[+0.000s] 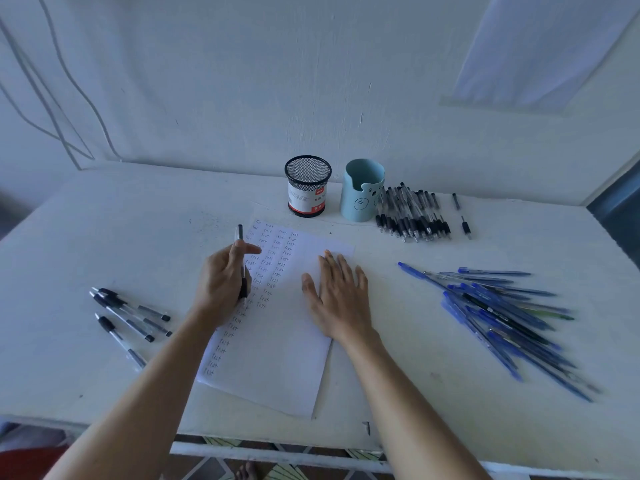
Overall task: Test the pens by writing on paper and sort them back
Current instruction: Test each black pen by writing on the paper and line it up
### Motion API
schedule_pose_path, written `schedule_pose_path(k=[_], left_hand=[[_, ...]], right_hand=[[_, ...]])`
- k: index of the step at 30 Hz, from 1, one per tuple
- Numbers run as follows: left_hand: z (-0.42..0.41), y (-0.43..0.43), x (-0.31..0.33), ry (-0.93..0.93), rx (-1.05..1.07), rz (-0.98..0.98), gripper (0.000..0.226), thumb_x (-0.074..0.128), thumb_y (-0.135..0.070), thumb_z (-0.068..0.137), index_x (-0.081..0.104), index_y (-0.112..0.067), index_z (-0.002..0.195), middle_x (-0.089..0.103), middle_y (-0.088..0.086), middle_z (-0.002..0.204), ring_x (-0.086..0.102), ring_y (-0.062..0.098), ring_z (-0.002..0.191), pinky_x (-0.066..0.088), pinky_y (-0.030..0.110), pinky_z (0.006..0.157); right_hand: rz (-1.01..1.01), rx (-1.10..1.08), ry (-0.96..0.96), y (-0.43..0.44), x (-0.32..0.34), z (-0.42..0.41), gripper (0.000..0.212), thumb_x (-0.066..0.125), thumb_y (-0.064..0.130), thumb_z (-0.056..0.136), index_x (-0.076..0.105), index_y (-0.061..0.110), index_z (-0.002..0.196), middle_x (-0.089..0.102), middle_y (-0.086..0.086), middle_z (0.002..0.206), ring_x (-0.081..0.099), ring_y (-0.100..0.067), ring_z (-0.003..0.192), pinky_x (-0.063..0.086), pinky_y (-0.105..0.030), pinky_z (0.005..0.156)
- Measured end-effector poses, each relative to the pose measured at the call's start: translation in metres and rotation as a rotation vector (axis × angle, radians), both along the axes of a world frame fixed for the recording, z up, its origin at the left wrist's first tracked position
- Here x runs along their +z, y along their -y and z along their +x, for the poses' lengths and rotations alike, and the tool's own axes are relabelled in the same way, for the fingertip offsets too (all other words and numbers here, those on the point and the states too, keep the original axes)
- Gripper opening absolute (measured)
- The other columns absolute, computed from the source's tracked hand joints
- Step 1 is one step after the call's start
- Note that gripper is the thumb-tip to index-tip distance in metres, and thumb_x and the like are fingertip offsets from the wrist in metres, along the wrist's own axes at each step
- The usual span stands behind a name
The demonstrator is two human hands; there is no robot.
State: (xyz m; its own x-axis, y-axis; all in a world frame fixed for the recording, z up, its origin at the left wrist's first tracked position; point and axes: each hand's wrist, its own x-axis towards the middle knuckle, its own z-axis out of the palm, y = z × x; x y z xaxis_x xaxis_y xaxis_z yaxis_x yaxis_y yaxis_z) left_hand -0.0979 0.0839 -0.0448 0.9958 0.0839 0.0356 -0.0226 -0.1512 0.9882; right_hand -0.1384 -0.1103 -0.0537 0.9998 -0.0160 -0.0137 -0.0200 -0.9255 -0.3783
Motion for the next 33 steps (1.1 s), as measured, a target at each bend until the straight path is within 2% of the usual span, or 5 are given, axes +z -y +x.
schedule_pose_path(k=[8, 14, 19, 23, 33], left_hand=[[-0.005, 0.001, 0.003, 0.030, -0.052, 0.002, 0.045, 0.052, -0.068, 0.091, 0.078, -0.032, 0.086, 0.026, 0.004, 0.047, 0.026, 0.016, 0.039, 0.028, 0.020, 0.042], [-0.002, 0.007, 0.008, -0.047, -0.062, 0.271, 0.027, 0.055, -0.045, 0.100, 0.074, -0.028, 0.090, 0.038, 0.001, 0.046, 0.038, 0.020, 0.043, 0.033, 0.024, 0.049], [0.010, 0.034, 0.010, -0.069, -0.162, 0.706, 0.027, 0.058, -0.036, 0.096, 0.068, -0.020, 0.114, 0.060, -0.001, 0.062, 0.057, 0.021, 0.077, 0.041, 0.028, 0.060], [0.017, 0.061, 0.013, -0.047, -0.215, 0.868, 0.045, 0.060, -0.046, 0.095, 0.059, -0.019, 0.131, 0.068, 0.007, 0.113, 0.054, 0.028, 0.116, 0.040, 0.033, 0.076], [0.032, 0.049, 0.003, 0.104, -0.037, 0.981, 0.040, 0.046, -0.033, 0.101, 0.055, -0.023, 0.139, 0.060, 0.008, 0.132, 0.045, 0.032, 0.127, 0.038, 0.044, 0.100]], right_hand=[[-0.005, 0.044, -0.013, 0.020, 0.003, 0.010, 0.052, 0.025, 0.050, 0.103, 0.035, 0.028, 0.149, 0.024, 0.015, 0.162, 0.017, -0.009, 0.149, 0.017, -0.038, 0.114], [-0.126, 0.146, 0.062, 0.030, -0.001, 0.008, 0.078, 0.001, 0.054, 0.084, 0.032, 0.029, 0.150, 0.025, 0.015, 0.161, 0.019, -0.009, 0.147, 0.024, -0.036, 0.105], [-0.135, 0.140, 0.076, 0.029, -0.003, 0.006, 0.066, 0.010, 0.047, 0.093, 0.032, 0.025, 0.151, 0.025, 0.011, 0.162, 0.020, -0.011, 0.148, 0.024, -0.039, 0.107], [-0.067, 0.114, 0.075, 0.029, -0.002, 0.005, 0.060, 0.014, 0.039, 0.100, 0.025, 0.020, 0.155, 0.028, 0.007, 0.161, 0.021, -0.010, 0.148, 0.023, -0.037, 0.110], [0.062, 0.080, 0.096, 0.029, 0.003, 0.007, 0.046, 0.031, 0.041, 0.104, 0.028, 0.042, 0.150, 0.037, 0.015, 0.150, 0.028, -0.008, 0.140, 0.024, -0.037, 0.103]])
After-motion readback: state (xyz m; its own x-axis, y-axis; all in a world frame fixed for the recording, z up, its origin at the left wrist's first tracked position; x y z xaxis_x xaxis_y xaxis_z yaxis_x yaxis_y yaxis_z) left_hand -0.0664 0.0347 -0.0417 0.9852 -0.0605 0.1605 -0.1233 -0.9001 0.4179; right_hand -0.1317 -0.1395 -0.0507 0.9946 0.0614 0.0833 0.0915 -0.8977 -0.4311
